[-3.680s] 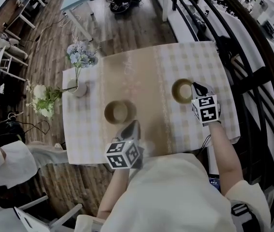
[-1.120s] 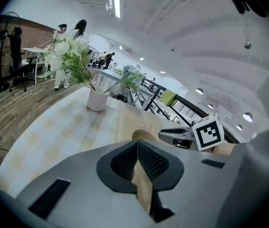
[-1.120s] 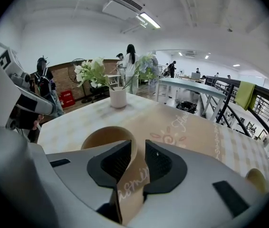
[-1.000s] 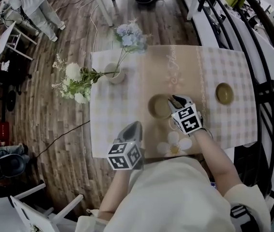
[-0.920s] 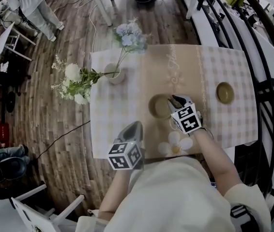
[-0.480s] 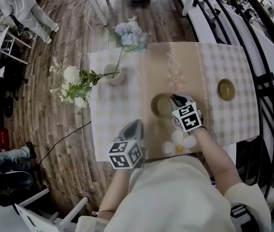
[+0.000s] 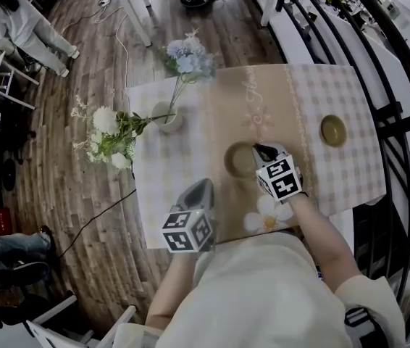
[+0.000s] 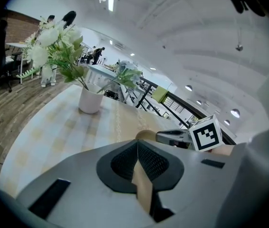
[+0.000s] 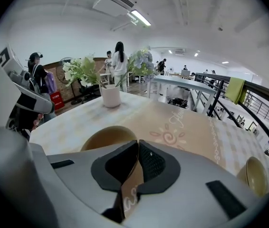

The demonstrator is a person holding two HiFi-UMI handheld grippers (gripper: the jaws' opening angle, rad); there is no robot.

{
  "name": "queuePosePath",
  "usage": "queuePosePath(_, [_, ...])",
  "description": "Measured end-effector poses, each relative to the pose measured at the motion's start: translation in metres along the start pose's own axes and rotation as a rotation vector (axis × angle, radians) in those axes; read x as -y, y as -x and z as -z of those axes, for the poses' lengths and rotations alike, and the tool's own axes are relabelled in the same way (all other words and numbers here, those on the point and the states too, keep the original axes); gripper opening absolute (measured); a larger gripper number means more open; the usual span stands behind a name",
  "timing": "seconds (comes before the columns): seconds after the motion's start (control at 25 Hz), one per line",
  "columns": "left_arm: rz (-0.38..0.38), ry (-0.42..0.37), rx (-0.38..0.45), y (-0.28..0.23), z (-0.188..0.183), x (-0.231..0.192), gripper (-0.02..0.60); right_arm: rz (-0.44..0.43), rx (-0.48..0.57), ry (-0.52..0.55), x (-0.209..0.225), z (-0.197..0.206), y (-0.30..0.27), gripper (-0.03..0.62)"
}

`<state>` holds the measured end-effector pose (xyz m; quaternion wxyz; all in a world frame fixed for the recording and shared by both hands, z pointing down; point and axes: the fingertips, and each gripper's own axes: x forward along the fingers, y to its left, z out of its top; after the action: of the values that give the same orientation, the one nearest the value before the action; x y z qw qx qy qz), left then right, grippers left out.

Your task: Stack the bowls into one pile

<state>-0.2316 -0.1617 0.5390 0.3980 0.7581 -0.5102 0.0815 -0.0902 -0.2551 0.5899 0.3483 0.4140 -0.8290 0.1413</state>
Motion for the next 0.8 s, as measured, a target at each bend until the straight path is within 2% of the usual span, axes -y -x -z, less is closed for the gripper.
queuePosePath(0.48, [0.046,-0.052,-0.020,-0.005,0.000,0.013,0.006,0.059,0.106,0.007,0.009,-0.024,0.035,0.006])
queuePosePath(0.8, [0.032,-0.066,-0.009,-0.012,0.004,0.039,0.005,0.056,0.137,0.004,0.029,-0.019,0.061,0.006])
